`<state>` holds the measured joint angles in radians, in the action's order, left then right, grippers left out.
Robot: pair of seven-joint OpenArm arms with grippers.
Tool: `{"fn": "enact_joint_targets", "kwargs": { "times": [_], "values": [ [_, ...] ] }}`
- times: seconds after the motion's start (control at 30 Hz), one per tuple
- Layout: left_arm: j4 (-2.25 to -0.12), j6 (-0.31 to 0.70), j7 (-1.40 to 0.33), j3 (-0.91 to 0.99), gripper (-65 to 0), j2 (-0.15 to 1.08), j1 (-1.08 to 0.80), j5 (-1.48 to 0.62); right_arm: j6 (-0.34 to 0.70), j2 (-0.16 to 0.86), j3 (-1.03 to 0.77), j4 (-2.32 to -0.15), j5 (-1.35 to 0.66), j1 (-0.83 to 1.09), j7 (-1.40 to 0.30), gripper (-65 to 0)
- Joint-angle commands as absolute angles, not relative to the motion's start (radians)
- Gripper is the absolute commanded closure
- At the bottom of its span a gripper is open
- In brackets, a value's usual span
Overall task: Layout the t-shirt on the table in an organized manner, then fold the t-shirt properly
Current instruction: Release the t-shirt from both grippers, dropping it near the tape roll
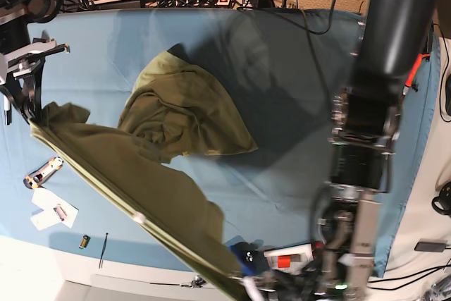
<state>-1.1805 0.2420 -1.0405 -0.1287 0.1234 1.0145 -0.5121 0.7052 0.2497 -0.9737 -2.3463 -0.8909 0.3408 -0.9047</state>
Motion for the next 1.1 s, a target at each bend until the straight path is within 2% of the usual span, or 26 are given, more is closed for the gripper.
{"fn": "enact_joint_targets", "kwargs": {
  "times": [0.0, 0.4, 0.77, 1.07],
  "values": [
    [-1.193, 0.212, -1.005, -0.115, 0.0, 0.171, 1.062, -0.460, 0.673, 0.285, -0.987, -2.356, -0.862, 0.343, -0.884, 0.0],
    [-1.193, 0.212, -1.005, -0.115, 0.0, 0.465, 1.067, -0.522, 0.635, 0.507, -0.987, -2.356, -0.811, 0.329, -0.833, 0.0],
    [-1.193, 0.238, -1.026, -0.115, 0.0, 0.464, 1.067, -0.562, 0.634, 0.513, -0.973, -2.356, -0.810, 0.329, -0.834, 0.0],
    [-1.193, 0.239, -1.025, -0.115, 0.0, 0.563, 1.165, -0.573, 0.630, 0.506, -0.744, -2.356, -0.656, 0.329, -0.807, 0.0]
  ]
}}
